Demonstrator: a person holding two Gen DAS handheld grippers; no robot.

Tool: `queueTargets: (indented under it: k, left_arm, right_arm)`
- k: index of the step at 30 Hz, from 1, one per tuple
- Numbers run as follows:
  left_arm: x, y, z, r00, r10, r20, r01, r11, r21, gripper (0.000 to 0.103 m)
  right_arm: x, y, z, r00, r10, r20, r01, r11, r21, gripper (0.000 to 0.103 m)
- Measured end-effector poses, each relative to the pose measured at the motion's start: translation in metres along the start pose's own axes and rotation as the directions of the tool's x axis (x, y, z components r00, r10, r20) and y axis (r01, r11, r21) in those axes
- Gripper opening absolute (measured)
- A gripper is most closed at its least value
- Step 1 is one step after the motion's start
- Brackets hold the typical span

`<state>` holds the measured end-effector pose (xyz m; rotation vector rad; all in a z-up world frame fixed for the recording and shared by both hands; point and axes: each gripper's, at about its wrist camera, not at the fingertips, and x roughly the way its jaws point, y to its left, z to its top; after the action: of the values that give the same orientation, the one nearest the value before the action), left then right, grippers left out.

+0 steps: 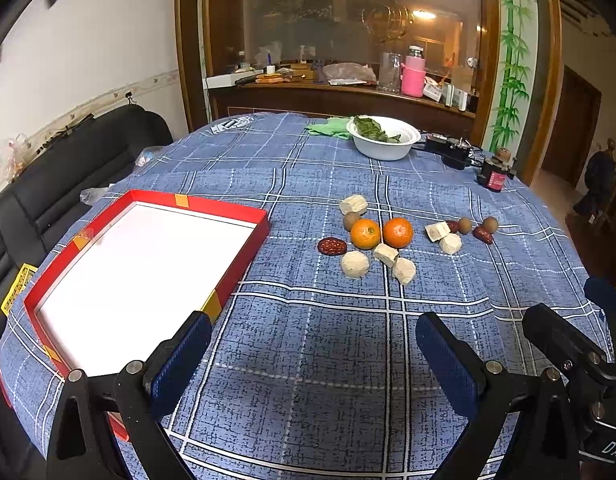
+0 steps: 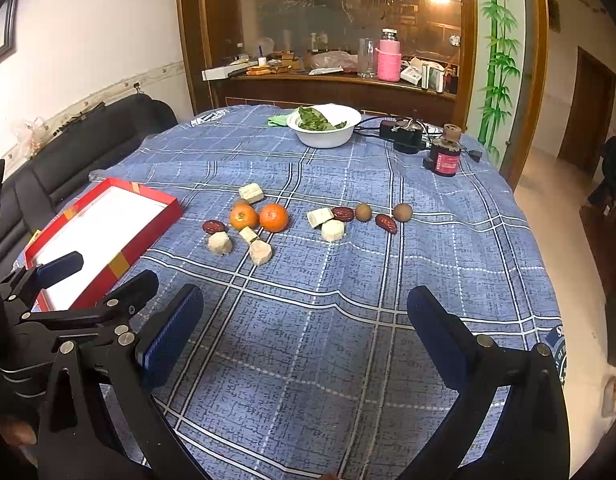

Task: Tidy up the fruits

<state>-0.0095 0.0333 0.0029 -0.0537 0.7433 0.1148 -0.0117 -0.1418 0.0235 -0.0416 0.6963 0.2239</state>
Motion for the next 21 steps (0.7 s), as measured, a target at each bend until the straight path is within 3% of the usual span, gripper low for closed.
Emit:
queueTargets:
  k: [10,18,21]
  left_arm:
    - [0.0019,0.0018,-0.0003,1.0,0.001,-0.007,-0.001,1.0,0.001,0.102]
    - [0.0067,-0.0005,-0.0004,1.0,0.0,-0.019,0.0,1.0,0.007,0.102]
    - [0.0081,-0.0017,-0.0004,1.0,0.003,-0.019,-0.003,1.0,0.012,0.102]
  right_arm:
    - [0.0028,0.0034,0.0019,1.0,0.004,0.022,-0.004,1.0,-0.009,0.103]
    - [0.0055,0.0015,0.0013,1.0,0.014,-0.008,-0.014,1.0,0.007,0.103]
    - [0.0083,-0.0007,0.0003,0.998,0.015,-0.062,-0.014,1.0,0.013,0.103]
